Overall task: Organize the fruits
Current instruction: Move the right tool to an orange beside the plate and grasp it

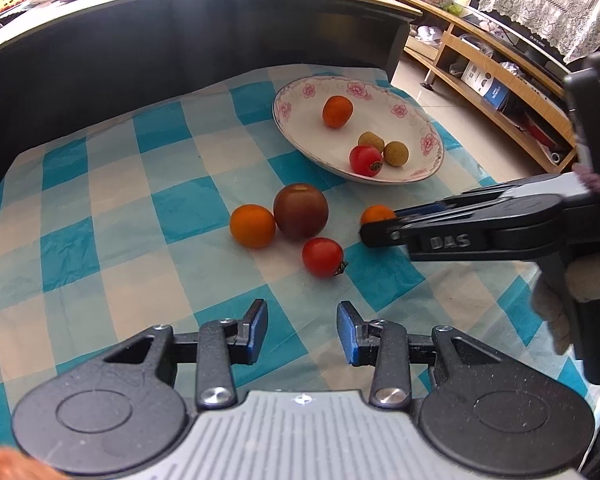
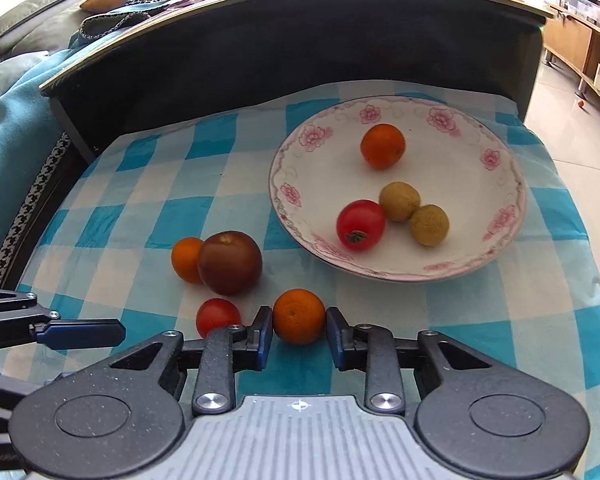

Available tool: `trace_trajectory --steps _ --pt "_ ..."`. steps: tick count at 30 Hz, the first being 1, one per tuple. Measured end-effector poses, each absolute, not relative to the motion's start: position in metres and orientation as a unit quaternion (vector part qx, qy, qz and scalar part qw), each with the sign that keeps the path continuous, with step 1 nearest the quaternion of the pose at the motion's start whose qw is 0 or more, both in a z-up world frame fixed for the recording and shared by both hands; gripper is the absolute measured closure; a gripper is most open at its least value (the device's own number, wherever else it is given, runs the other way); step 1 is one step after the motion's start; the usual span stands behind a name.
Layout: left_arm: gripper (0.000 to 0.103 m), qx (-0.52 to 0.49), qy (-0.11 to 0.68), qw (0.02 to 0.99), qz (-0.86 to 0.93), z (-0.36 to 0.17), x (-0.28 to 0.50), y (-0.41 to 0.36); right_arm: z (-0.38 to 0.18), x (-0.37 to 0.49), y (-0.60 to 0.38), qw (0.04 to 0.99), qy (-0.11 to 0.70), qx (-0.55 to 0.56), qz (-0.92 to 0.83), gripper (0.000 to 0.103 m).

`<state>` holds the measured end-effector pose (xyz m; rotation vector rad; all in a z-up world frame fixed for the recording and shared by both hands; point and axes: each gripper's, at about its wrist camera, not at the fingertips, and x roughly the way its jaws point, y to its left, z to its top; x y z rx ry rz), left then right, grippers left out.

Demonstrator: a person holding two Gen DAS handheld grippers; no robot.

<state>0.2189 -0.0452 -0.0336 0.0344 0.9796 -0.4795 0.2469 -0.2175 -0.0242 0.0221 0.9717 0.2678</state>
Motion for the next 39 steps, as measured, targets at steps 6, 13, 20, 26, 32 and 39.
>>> trace_trajectory --steps 6,13,20,26,32,39 --pt "0.057 0.016 0.473 0.851 -0.230 -0.046 0.224 -0.053 -0.014 0.234 -0.233 0.881 0.455 0.029 0.124 0.079" --pt "0.057 0.010 0.457 0.856 -0.241 -0.050 0.233 -0.070 -0.014 0.227 -0.234 0.878 0.461 0.031 0.128 0.079" --pt "0.057 0.048 0.435 0.867 -0.237 -0.051 0.234 -0.083 -0.007 0.228 -0.236 0.883 0.453 0.043 0.116 0.079" --pt "0.057 0.062 0.436 0.869 -0.227 -0.057 0.235 -0.086 -0.008 0.227 -0.230 0.881 0.457 0.033 0.116 0.079" --pt "0.068 0.075 0.436 0.868 -0.226 -0.057 0.233 -0.087 -0.012 0.226 -0.230 0.878 0.466 0.031 0.105 0.079" --pt "0.070 0.071 0.441 0.864 -0.233 -0.051 0.229 -0.081 -0.009 0.227 -0.225 0.879 0.464 0.024 0.109 0.079"
